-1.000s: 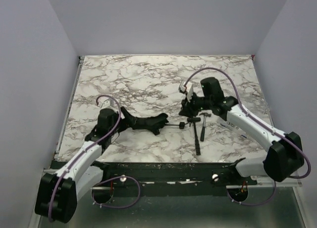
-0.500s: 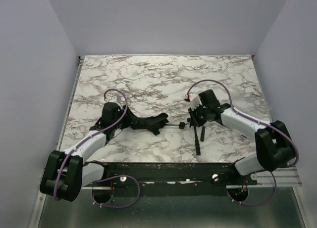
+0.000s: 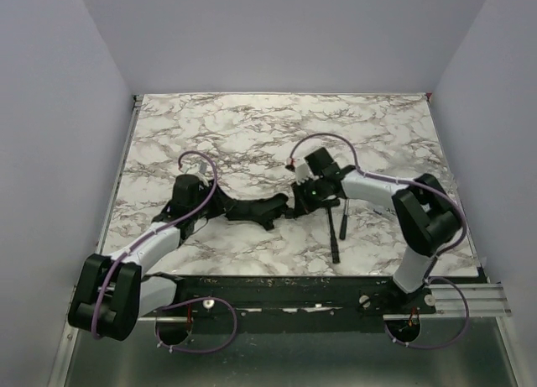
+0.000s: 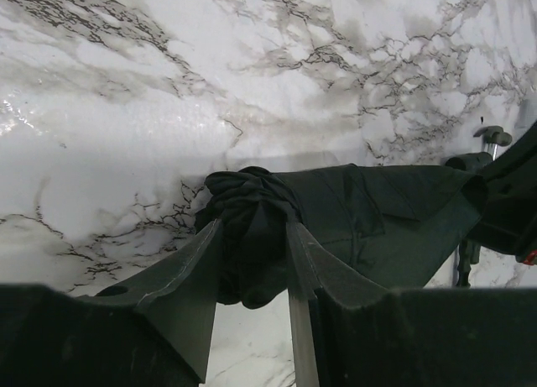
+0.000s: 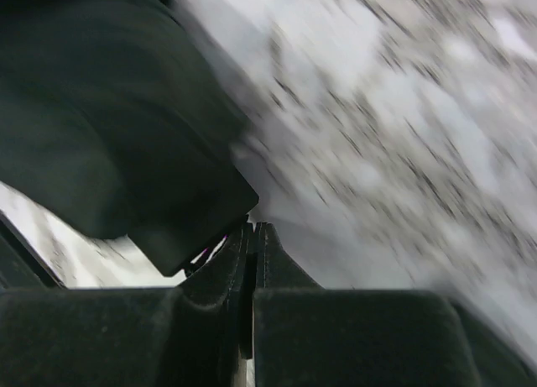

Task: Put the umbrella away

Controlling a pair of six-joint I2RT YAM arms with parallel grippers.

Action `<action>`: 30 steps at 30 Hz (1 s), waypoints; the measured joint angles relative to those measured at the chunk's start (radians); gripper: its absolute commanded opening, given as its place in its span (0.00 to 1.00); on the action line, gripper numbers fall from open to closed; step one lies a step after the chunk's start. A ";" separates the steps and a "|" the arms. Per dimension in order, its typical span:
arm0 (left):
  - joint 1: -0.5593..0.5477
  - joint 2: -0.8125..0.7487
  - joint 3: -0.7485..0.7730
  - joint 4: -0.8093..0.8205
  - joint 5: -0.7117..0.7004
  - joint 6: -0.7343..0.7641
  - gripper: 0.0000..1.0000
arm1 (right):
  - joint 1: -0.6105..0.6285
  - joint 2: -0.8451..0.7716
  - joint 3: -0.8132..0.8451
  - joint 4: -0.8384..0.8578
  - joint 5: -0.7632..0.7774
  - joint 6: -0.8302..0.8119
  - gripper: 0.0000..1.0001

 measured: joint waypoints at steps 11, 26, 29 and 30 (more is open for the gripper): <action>-0.003 -0.013 -0.045 0.069 -0.013 -0.025 0.50 | 0.094 0.146 0.163 -0.010 -0.022 0.026 0.00; 0.007 -0.539 0.034 -0.165 -0.077 0.064 0.94 | 0.055 -0.235 0.119 -0.206 -0.283 -0.683 1.00; 0.011 -0.625 0.035 -0.224 -0.076 0.079 0.94 | 0.113 -0.085 0.291 -0.211 -0.303 -0.683 0.99; 0.013 -0.662 0.039 -0.272 -0.076 0.088 0.94 | 0.138 -0.034 0.344 -0.201 -0.292 -0.676 0.99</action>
